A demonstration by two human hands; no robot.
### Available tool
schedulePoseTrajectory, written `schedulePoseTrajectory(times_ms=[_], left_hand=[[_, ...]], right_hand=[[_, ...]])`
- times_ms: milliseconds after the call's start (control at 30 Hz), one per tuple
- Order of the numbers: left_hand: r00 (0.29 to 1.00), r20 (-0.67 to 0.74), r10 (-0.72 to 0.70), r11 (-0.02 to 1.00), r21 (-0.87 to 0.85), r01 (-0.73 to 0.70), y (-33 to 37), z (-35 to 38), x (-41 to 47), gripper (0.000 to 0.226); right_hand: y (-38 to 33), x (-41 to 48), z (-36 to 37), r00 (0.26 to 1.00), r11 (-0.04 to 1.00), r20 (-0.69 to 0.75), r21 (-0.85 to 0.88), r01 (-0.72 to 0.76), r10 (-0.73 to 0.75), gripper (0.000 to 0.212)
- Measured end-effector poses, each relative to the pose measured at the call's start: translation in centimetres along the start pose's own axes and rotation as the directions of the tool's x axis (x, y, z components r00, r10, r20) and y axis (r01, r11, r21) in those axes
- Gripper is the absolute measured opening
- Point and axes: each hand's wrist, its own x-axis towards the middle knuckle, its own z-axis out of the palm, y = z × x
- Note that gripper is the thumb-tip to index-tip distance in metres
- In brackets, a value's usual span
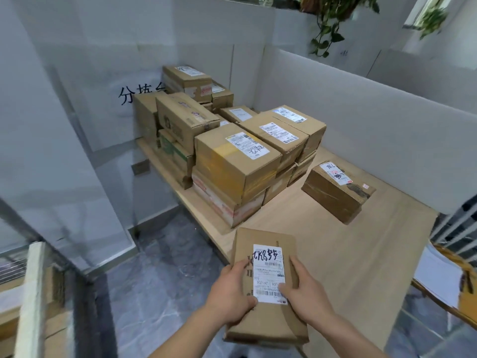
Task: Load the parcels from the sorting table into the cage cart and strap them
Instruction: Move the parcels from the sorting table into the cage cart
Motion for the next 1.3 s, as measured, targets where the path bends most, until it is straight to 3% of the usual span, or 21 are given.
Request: schedulePoseTrajectory(times_ms=[267,433,600,800,1033,1300], left_hand=[[0.97,-0.2,-0.142,0.99,-0.053,0.134,-6.7,-5.0,-7.8,0.092],[0.867,-0.455,-0.204,0.979,-0.102,0.177,-9.2,-10.2,-11.9,0.086],[0.657,-0.708,-0.257,0.966,-0.166,0.199,-10.4,-14.7,-15.3,0.071],[0.321,-0.887,-0.333,0.934,-0.264,0.241,-10.3,-17.3,-18.7,0.056],[0.003,-0.922,-0.387,0.888,-0.371,0.272,-9.1,-18.5,-22.5,0.051],[-0.231,-0.879,-0.418,0.837,-0.471,0.279,-8.8,-19.5,-28.3,0.049]], right_hand=[[-6.7,-3.5,6.4,0.963,0.974,0.153,-0.028,0.227,-0.22,0.09],[-13.9,-3.3,9.4,0.892,0.906,0.186,-0.018,0.422,-0.412,0.089],[-21.1,-3.4,11.4,0.754,0.777,0.199,0.073,0.625,-0.626,0.073],[-27.6,-4.3,12.7,0.537,0.566,0.203,0.136,0.813,-0.819,0.061],[-32.5,-6.1,14.0,0.27,0.307,0.171,0.251,0.918,-0.947,0.049],[-36.9,-10.1,16.9,0.084,0.155,0.191,0.394,0.906,-0.978,0.04]])
